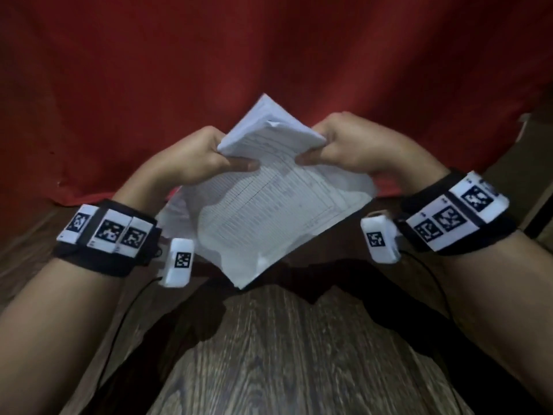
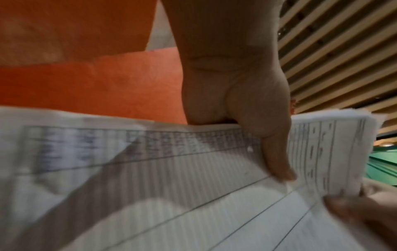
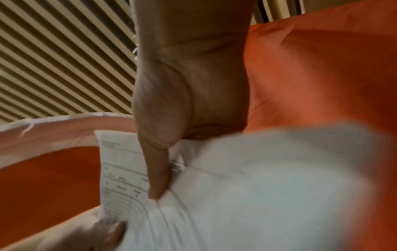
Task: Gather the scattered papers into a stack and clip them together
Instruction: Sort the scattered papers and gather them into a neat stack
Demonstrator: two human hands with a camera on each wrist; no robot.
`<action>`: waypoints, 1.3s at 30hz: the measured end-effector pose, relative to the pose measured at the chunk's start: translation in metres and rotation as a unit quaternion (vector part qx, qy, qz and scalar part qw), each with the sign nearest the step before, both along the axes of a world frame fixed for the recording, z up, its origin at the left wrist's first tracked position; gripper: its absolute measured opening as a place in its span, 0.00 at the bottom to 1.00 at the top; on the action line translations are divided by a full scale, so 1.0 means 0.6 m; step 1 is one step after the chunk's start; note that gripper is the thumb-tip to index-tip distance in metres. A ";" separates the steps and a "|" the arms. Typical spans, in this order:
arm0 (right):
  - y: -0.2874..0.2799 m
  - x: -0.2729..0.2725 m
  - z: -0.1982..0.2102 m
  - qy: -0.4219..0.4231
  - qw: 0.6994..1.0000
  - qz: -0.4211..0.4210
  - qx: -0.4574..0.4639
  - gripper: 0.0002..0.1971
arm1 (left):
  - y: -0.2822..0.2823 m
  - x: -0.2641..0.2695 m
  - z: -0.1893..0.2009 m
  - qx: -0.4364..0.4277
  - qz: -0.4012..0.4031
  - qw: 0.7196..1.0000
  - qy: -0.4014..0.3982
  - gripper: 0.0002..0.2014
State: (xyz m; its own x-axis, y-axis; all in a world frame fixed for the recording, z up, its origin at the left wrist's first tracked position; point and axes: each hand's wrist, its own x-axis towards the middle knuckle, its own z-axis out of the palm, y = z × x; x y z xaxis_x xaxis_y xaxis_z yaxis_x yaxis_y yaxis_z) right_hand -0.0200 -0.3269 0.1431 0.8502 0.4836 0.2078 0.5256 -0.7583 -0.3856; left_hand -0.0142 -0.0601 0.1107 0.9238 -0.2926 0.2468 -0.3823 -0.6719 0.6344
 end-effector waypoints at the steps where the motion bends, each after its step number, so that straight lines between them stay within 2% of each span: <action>1: -0.011 -0.002 0.007 0.003 0.999 0.010 0.035 0.06 | 0.005 0.000 -0.002 -0.044 -0.008 0.999 -0.001 0.07; 4: -0.047 0.005 -0.002 0.019 0.987 0.028 0.155 0.07 | 0.018 -0.003 -0.026 -0.165 -0.018 0.986 -0.001 0.19; 6: -0.063 0.022 -0.033 0.047 0.962 0.027 0.266 0.06 | 0.023 0.002 -0.051 -0.246 -0.017 0.969 0.011 0.19; 8: -0.070 0.040 -0.068 0.111 0.908 0.026 0.403 0.08 | 0.019 0.010 -0.078 -0.308 -0.013 0.951 0.016 0.14; 11: -0.052 0.053 -0.117 0.187 0.814 0.045 0.549 0.23 | -0.008 0.021 -0.117 -0.370 -0.001 0.929 0.022 0.11; 12: -0.041 0.056 -0.131 0.190 0.793 0.037 0.577 0.26 | -0.019 0.025 -0.127 -0.384 0.001 0.923 0.027 0.11; 14: -0.016 0.060 -0.149 0.156 0.773 -0.003 0.615 0.21 | -0.033 0.033 -0.141 -0.388 0.004 0.921 0.036 0.11; 17: 0.005 0.061 -0.166 0.034 0.784 -0.065 0.617 0.11 | -0.035 0.039 -0.150 -0.387 0.003 0.921 0.040 0.16; 20: 0.010 0.056 -0.186 -0.021 0.807 -0.054 0.588 0.09 | -0.030 0.034 -0.149 -0.402 -0.004 0.915 0.038 0.19; 23: 0.009 0.055 -0.198 0.015 0.799 -0.047 0.599 0.09 | -0.027 0.035 -0.144 -0.426 -0.004 0.903 0.047 0.20; 26: 0.010 0.056 -0.186 0.051 0.786 -0.060 0.614 0.14 | -0.034 0.037 -0.136 -0.452 0.005 0.892 0.018 0.14; 30: 0.008 0.052 -0.168 0.014 0.793 -0.031 0.608 0.11 | -0.034 0.034 -0.133 -0.497 0.006 0.867 -0.035 0.07; 35: 0.001 0.045 -0.227 0.084 0.812 -0.058 0.575 0.16 | -0.025 0.028 -0.178 -0.413 -0.014 0.910 0.032 0.12; 39: -0.006 0.041 -0.235 0.080 0.798 -0.045 0.596 0.14 | -0.022 0.029 -0.172 -0.445 -0.028 0.895 0.028 0.10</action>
State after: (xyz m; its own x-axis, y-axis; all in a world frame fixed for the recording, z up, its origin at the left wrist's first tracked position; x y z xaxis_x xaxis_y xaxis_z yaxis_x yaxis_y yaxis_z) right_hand 0.0046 -0.3304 0.0021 0.9321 -0.0407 0.3599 0.3616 0.1642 -0.9178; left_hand 0.0033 -0.0735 0.0075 0.9321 -0.0496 0.3588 -0.3503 0.1282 0.9278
